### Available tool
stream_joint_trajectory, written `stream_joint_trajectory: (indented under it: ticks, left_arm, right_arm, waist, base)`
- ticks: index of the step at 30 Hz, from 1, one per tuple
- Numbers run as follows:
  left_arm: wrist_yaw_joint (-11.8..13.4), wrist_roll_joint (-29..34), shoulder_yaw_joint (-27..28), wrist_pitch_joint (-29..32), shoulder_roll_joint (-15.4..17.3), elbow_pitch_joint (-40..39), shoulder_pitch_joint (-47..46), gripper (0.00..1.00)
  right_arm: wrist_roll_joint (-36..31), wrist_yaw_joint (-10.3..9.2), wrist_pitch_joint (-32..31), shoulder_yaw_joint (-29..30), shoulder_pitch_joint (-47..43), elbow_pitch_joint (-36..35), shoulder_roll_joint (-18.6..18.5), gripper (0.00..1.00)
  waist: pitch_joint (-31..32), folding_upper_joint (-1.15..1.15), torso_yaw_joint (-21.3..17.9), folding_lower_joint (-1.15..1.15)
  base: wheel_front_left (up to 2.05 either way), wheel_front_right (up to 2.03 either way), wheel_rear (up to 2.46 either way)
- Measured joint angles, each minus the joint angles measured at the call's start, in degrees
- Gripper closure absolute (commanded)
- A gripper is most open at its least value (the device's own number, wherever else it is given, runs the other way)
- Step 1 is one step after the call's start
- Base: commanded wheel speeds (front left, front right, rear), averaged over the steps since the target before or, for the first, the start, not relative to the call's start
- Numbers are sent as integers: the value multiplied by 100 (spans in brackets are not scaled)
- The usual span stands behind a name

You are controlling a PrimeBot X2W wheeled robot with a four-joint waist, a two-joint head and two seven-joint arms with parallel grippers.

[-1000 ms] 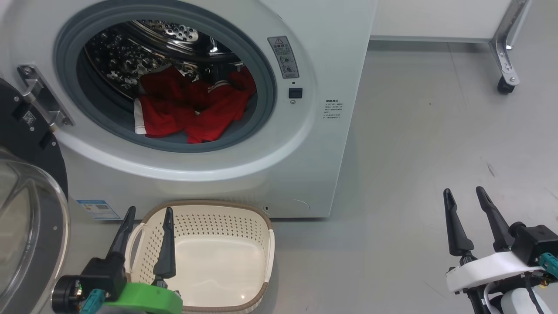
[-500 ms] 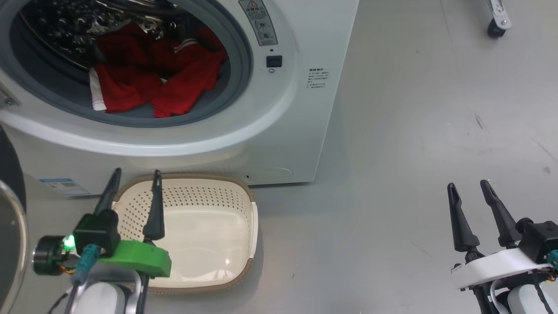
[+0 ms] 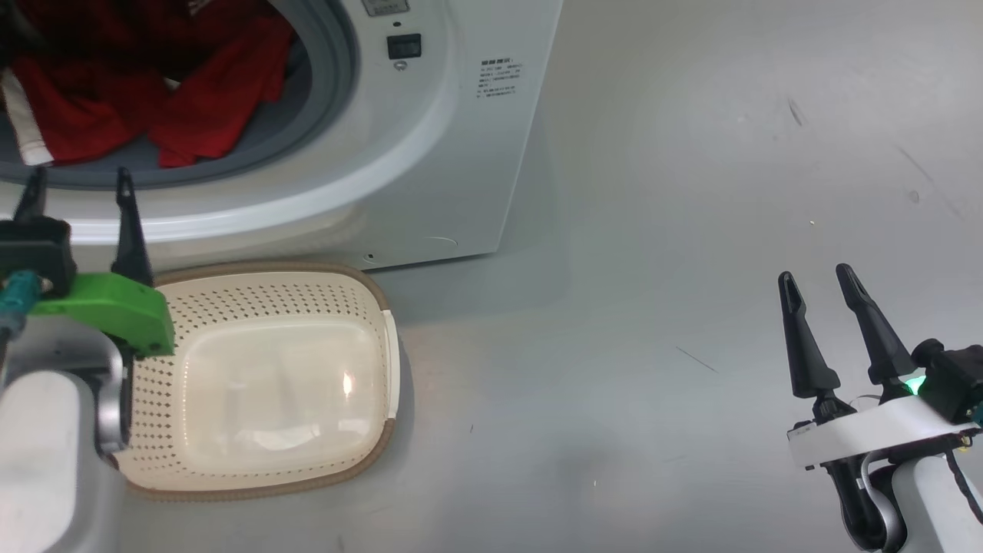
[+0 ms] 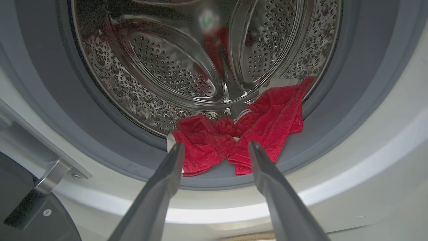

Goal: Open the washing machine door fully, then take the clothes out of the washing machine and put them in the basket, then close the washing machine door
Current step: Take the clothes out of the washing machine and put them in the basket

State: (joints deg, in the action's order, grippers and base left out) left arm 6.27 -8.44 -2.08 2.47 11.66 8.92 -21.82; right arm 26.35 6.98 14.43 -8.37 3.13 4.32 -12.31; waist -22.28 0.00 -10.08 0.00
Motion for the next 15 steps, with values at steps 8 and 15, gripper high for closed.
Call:
stream_joint_trajectory:
  ticks: [8, 15]
  left_arm:
    - [27, 147, 402, 664, 290, 299, -715, 0]
    - [49, 684, 491, 1268, 646, 603, -1657, 0]
  right_arm:
    - [174, 0, 1, -23, 258, -15, 12, 0]
    - [296, 0, 1, -191, 670, -60, 32, 0]
  waist:
    - [-485, 0, -308, 0]
    - [-1123, 0, -643, 0]
  base:
    - [0, 0, 0]
    - [0, 0, 0]
